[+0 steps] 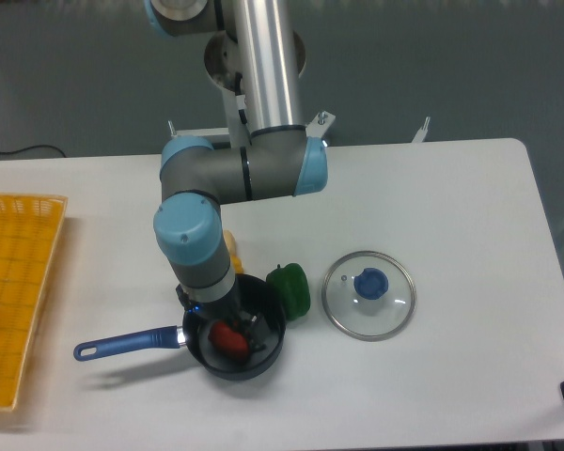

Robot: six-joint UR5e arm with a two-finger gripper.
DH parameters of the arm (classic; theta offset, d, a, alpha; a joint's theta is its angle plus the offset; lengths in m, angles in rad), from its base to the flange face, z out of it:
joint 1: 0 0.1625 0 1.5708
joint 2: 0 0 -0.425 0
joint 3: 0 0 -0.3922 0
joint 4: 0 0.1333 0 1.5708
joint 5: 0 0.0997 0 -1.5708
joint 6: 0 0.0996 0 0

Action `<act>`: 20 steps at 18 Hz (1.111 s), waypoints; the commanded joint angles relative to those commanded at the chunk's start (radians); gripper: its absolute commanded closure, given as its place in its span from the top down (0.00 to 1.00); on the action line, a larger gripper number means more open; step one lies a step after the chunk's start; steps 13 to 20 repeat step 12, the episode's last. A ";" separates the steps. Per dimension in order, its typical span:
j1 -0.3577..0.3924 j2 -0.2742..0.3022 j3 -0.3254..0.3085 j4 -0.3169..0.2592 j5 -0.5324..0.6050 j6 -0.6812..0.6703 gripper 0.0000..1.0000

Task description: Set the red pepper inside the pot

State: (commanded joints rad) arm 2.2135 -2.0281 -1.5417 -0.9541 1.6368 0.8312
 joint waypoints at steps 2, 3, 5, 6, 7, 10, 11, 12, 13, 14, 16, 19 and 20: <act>0.011 0.022 -0.002 -0.027 -0.002 0.043 1.00; 0.020 0.032 -0.002 -0.052 -0.002 0.072 1.00; 0.043 0.057 0.000 -0.112 -0.002 0.152 1.00; 0.054 0.069 0.000 -0.138 -0.002 0.201 1.00; 0.064 0.078 -0.002 -0.156 -0.003 0.253 1.00; 0.101 0.104 -0.005 -0.164 -0.011 0.342 1.00; 0.112 0.109 -0.006 -0.166 -0.011 0.348 1.00; 0.115 0.111 -0.008 -0.166 -0.014 0.348 1.00; 0.115 0.111 -0.008 -0.166 -0.014 0.348 1.00; 0.115 0.111 -0.008 -0.166 -0.014 0.348 1.00; 0.115 0.111 -0.008 -0.166 -0.014 0.348 1.00; 0.115 0.111 -0.008 -0.166 -0.014 0.348 1.00; 0.115 0.111 -0.008 -0.166 -0.014 0.348 1.00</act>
